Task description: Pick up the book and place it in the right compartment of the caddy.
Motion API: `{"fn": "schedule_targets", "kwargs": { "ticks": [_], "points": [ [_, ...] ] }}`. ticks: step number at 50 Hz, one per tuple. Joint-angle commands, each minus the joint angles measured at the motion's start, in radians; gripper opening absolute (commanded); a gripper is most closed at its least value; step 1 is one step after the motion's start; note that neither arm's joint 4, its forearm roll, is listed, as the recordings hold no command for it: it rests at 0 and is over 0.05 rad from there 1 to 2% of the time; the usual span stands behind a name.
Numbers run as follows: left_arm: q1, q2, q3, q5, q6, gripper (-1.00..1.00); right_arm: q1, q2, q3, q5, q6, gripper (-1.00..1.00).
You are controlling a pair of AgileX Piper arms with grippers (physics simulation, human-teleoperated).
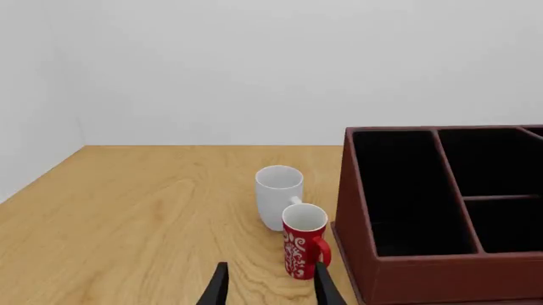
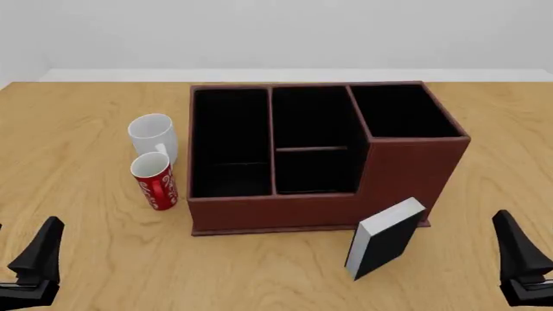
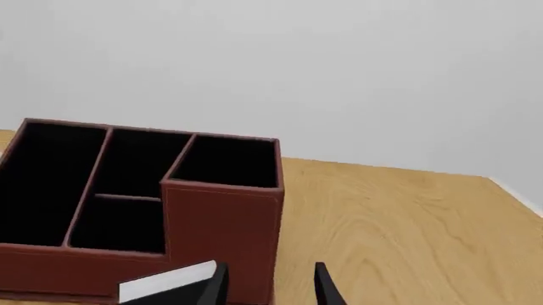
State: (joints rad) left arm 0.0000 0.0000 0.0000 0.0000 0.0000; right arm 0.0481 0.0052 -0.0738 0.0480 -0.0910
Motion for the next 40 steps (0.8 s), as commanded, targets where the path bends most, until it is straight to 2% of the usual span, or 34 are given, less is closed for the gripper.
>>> {"fn": "schedule_targets", "kwargs": {
  "ticks": [1, 5, 8, 10, 23, 32, 34, 35, 37, 40],
  "points": [
    [0.000, 0.000, 0.000, 0.000, 0.000, 1.00, 0.098, 0.022, -0.090, 0.083, -0.162, 1.00],
    [0.000, 0.000, 0.000, 0.000, 0.000, 1.00, 0.141, 0.058, -0.105, 0.088, -0.253, 1.00],
    [0.000, 0.000, 0.000, 0.000, 0.000, 1.00, 0.160, 0.083, -0.136, 0.099, -0.270, 1.00],
    [0.000, 0.000, 0.000, 0.000, 0.000, 1.00, 0.185, 0.113, -0.159, 0.105, -0.314, 1.00],
    [0.000, 0.000, 0.000, 0.000, 0.000, 1.00, 0.302, 0.215, -0.246, 0.185, -0.473, 1.00],
    [0.000, 0.000, 0.000, 0.000, 0.000, 1.00, 0.390, 0.316, -0.318, 0.225, -0.616, 1.00],
    [0.000, 0.000, 0.000, 0.000, 0.000, 1.00, 0.406, 0.349, -0.349, 0.240, -0.618, 1.00],
    [0.000, 0.000, 0.000, 0.000, 0.000, 1.00, 0.417, 0.372, -0.386, 0.259, -0.590, 1.00],
    [0.000, 0.000, 0.000, 0.000, 0.000, 1.00, 0.435, 0.390, -0.393, 0.264, -0.637, 1.00],
    [0.000, 0.000, 0.000, 0.000, 0.000, 1.00, 0.447, 0.429, -0.418, 0.278, -0.673, 1.00]
  ]
}}
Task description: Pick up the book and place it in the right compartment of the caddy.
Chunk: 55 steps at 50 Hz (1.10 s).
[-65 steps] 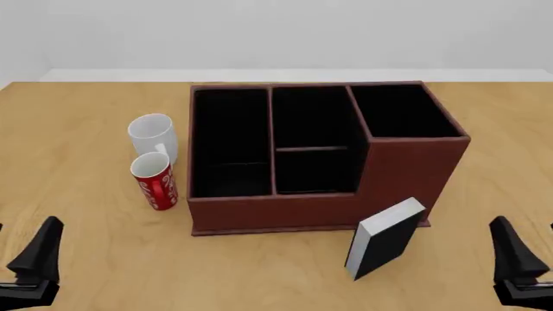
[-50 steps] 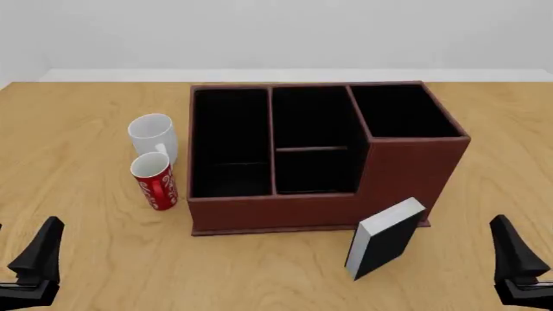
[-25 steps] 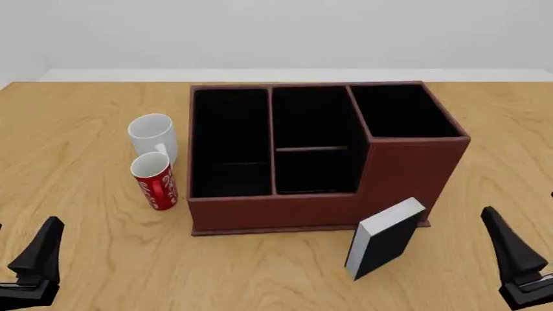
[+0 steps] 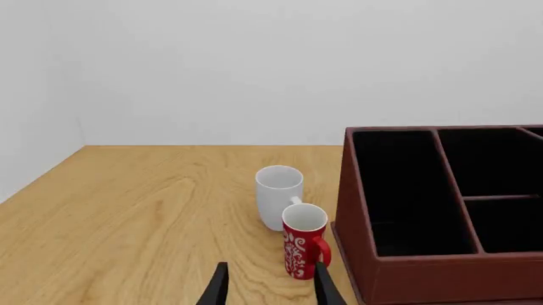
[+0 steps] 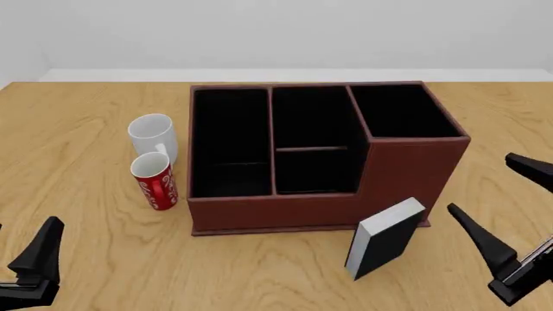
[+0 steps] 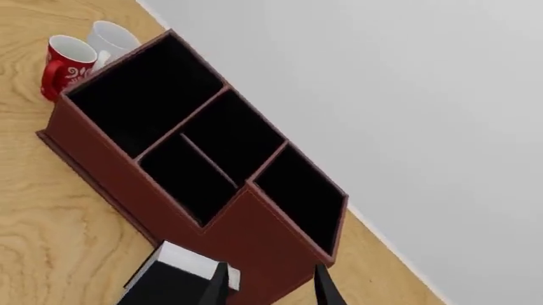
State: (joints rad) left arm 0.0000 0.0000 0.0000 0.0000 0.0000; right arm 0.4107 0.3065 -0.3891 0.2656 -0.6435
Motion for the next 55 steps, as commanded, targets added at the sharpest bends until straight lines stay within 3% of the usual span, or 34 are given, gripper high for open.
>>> {"fn": "schedule_targets", "kwargs": {
  "ticks": [1, 6, 8, 11, 15, 19, 23, 24, 27, 39, 43, 45, 47, 48, 55],
  "points": [
    [0.000, 0.000, 0.000, 0.000, 0.000, 1.00, 0.092, 0.144, -0.108, 0.068, -0.154, 1.00],
    [0.000, 0.000, 0.000, 0.000, 0.000, 1.00, 0.119, 0.205, -0.160, 0.121, -0.216, 1.00],
    [0.000, 0.000, 0.000, 0.000, 0.000, 1.00, 0.136, 0.217, -0.193, 0.143, -0.205, 1.00],
    [0.000, 0.000, 0.000, 0.000, 0.000, 1.00, 0.166, 0.237, -0.202, 0.178, -0.262, 1.00],
    [0.000, 0.000, 0.000, 0.000, 0.000, 1.00, 0.189, 0.264, -0.241, 0.226, -0.271, 1.00],
    [0.000, 0.000, 0.000, 0.000, 0.000, 1.00, 0.226, 0.297, -0.261, 0.305, -0.331, 1.00],
    [0.000, 0.000, 0.000, 0.000, 0.000, 1.00, 0.255, 0.321, -0.319, 0.351, -0.319, 1.00],
    [0.000, 0.000, 0.000, 0.000, 0.000, 1.00, 0.322, 0.362, -0.392, 0.471, -0.331, 1.00],
    [0.000, 0.000, 0.000, 0.000, 0.000, 1.00, 0.333, 0.382, -0.428, 0.517, -0.338, 1.00],
    [0.000, 0.000, 0.000, 0.000, 0.000, 1.00, 0.340, 0.456, -0.498, 0.611, -0.383, 1.00],
    [0.000, 0.000, 0.000, 0.000, 0.000, 1.00, 0.327, 0.476, -0.500, 0.649, -0.441, 1.00],
    [0.000, 0.000, 0.000, 0.000, 0.000, 1.00, 0.341, 0.499, -0.538, 0.677, -0.418, 1.00],
    [0.000, 0.000, 0.000, 0.000, 0.000, 1.00, 0.324, 0.510, -0.541, 0.682, -0.441, 1.00],
    [0.000, 0.000, 0.000, 0.000, 0.000, 1.00, 0.335, 0.529, -0.561, 0.702, -0.415, 1.00],
    [0.000, 0.000, 0.000, 0.000, 0.000, 1.00, 0.336, 0.567, -0.586, 0.749, -0.412, 1.00]
  ]
}}
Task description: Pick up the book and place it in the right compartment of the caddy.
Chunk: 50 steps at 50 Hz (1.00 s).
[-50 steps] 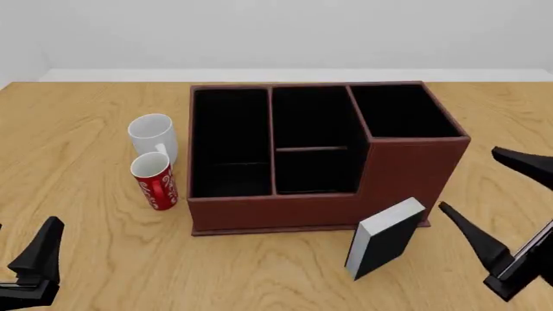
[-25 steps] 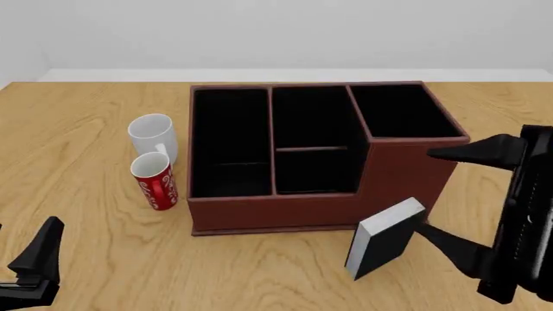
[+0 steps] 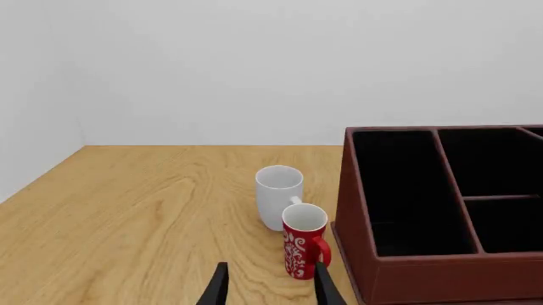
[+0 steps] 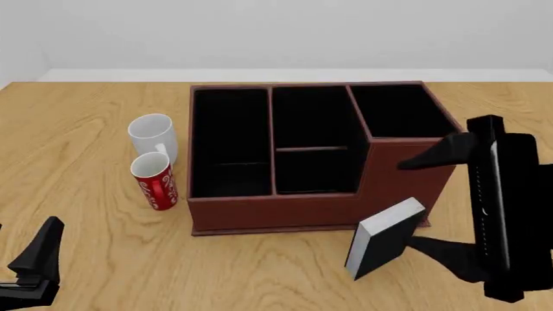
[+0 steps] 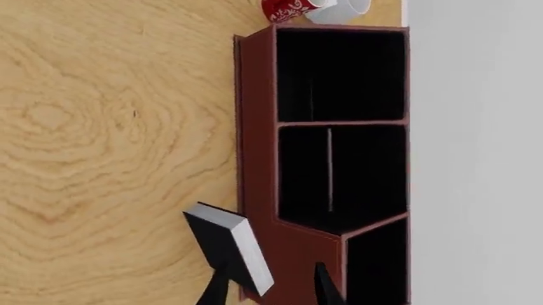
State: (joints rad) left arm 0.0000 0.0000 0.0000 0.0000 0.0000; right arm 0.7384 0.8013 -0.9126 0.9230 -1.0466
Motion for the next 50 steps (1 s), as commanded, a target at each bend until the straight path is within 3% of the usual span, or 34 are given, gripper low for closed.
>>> {"fn": "schedule_targets", "kwargs": {
  "ticks": [1, 2, 9, 21, 50],
  "points": [
    [0.000, 0.000, 0.000, 0.000, 0.000, 1.00, 0.008, 0.079, -0.072, 0.094, -0.002, 1.00],
    [0.000, 0.000, 0.000, 0.000, 0.000, 1.00, 0.019, 0.096, -0.088, 0.112, 0.027, 1.00],
    [0.000, 0.000, 0.000, 0.000, 0.000, 1.00, -0.013, 0.115, -0.063, 0.106, -0.008, 1.00],
    [0.000, 0.000, 0.000, 0.000, 0.000, 1.00, -0.012, 0.163, -0.069, 0.139, 0.023, 1.00],
    [0.000, 0.000, 0.000, 0.000, 0.000, 1.00, -0.079, 0.254, -0.049, 0.085, -0.012, 1.00]
  ]
}}
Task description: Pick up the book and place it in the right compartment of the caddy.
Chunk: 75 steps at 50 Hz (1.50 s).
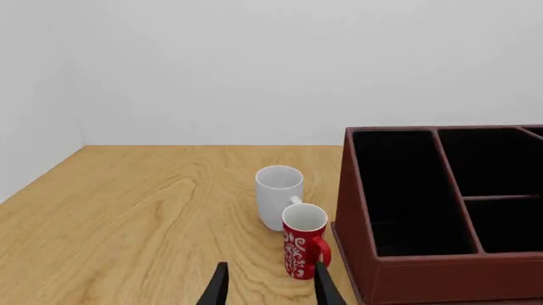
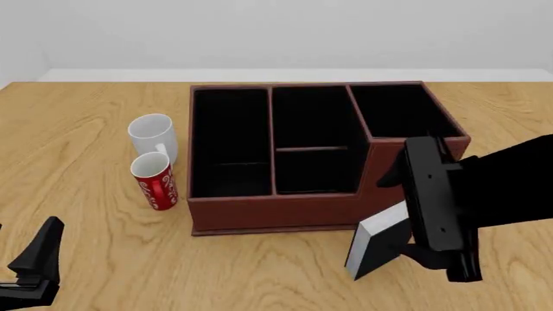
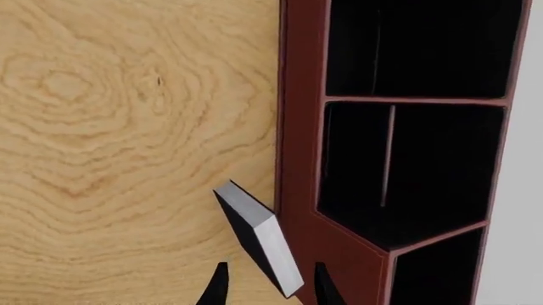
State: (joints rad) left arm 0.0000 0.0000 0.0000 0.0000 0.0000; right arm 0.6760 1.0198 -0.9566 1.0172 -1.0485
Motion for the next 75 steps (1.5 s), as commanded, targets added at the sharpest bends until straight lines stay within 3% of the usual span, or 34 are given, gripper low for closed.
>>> {"fn": "schedule_targets", "kwargs": {
  "ticks": [1, 22, 41, 53, 75],
  "points": [
    [0.000, 0.000, 0.000, 0.000, 0.000, 1.00, -0.016, 0.036, -0.001, -0.011, -0.011, 1.00],
    [0.000, 0.000, 0.000, 0.000, 0.000, 1.00, -0.097, 0.094, 0.033, -0.064, -0.067, 1.00],
    [0.000, 0.000, 0.000, 0.000, 0.000, 1.00, -0.125, 0.149, 0.039, -0.104, -0.056, 1.00],
    [0.000, 0.000, 0.000, 0.000, 0.000, 1.00, -0.090, 0.166, 0.079, -0.149, -0.018, 1.00],
    [0.000, 0.000, 0.000, 0.000, 0.000, 1.00, -0.090, 0.191, 0.085, -0.150, -0.024, 1.00]
  ]
}}
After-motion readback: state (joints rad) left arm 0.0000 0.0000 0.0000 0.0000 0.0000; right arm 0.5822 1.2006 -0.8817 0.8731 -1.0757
